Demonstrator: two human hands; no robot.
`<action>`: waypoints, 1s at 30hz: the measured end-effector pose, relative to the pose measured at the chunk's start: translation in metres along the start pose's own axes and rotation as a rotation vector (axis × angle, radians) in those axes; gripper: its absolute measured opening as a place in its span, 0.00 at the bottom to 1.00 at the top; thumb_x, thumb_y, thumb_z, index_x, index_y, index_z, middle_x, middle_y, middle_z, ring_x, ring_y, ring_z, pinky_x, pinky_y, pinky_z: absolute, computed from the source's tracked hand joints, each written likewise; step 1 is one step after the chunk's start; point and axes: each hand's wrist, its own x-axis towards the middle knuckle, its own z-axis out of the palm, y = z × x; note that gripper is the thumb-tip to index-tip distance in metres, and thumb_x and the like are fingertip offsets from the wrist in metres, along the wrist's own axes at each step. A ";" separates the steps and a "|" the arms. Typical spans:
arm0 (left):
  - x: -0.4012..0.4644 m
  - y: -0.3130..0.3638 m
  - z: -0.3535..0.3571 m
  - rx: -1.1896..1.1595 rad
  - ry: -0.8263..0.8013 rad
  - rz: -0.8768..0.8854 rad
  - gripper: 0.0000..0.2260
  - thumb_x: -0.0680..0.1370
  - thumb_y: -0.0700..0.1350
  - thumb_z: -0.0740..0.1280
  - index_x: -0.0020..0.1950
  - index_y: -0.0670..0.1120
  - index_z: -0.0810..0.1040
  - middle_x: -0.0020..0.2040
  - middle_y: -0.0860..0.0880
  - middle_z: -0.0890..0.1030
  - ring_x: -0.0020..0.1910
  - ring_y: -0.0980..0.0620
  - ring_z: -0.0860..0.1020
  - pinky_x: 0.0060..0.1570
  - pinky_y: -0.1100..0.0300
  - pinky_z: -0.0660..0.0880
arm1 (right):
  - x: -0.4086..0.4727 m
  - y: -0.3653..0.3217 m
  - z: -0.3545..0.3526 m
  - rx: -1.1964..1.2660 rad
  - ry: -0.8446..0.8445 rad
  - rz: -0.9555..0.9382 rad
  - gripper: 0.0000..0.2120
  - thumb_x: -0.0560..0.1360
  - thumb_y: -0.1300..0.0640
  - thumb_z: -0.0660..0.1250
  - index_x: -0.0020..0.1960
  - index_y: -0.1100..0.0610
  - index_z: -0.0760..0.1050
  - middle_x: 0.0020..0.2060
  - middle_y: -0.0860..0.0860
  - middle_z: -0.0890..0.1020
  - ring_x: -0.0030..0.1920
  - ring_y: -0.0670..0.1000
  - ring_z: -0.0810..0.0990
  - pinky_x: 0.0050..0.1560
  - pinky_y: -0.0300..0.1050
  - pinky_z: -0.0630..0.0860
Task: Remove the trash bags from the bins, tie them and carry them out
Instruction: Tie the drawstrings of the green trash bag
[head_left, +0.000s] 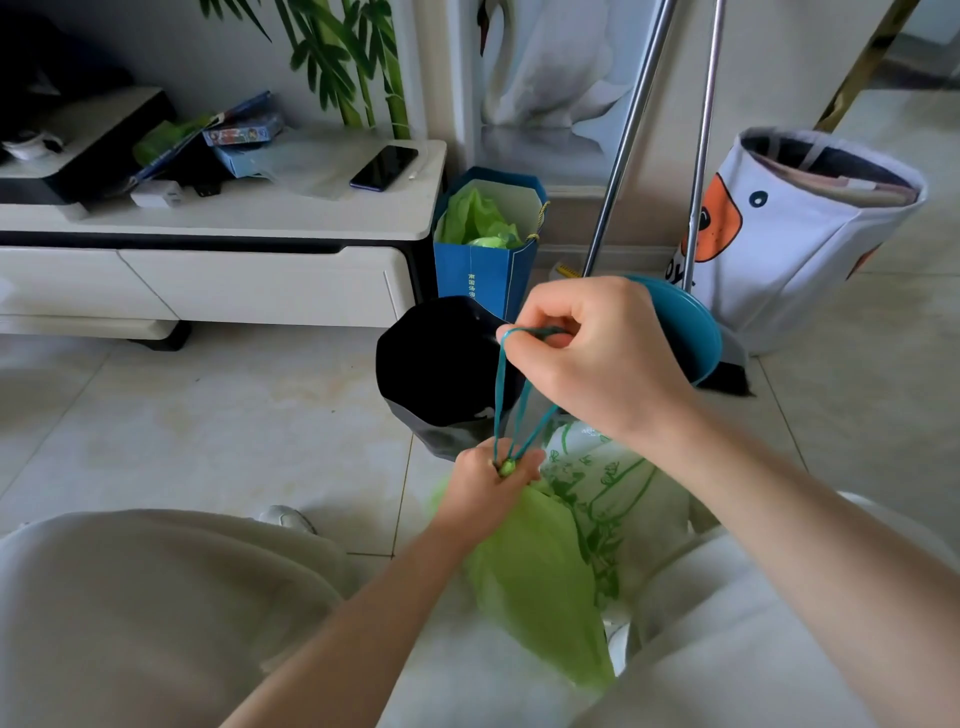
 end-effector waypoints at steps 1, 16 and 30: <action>0.001 -0.001 -0.001 0.004 0.002 -0.018 0.14 0.77 0.53 0.66 0.36 0.45 0.79 0.32 0.51 0.75 0.25 0.59 0.68 0.27 0.65 0.66 | -0.001 0.000 -0.001 -0.003 0.008 0.004 0.14 0.69 0.61 0.70 0.27 0.61 0.72 0.18 0.47 0.65 0.23 0.46 0.63 0.26 0.32 0.60; -0.015 -0.003 -0.038 0.136 0.101 0.111 0.11 0.71 0.47 0.73 0.53 0.54 0.81 0.50 0.60 0.82 0.51 0.65 0.78 0.53 0.67 0.73 | -0.003 0.009 0.015 0.387 -0.147 0.231 0.08 0.74 0.64 0.64 0.49 0.56 0.79 0.30 0.54 0.83 0.30 0.54 0.80 0.33 0.44 0.72; -0.013 0.006 -0.061 -0.401 0.361 -0.136 0.03 0.73 0.41 0.72 0.43 0.44 0.86 0.39 0.48 0.87 0.43 0.52 0.84 0.50 0.59 0.78 | 0.009 0.037 0.006 0.422 0.071 0.300 0.08 0.74 0.67 0.65 0.52 0.62 0.79 0.38 0.56 0.82 0.35 0.46 0.82 0.40 0.40 0.80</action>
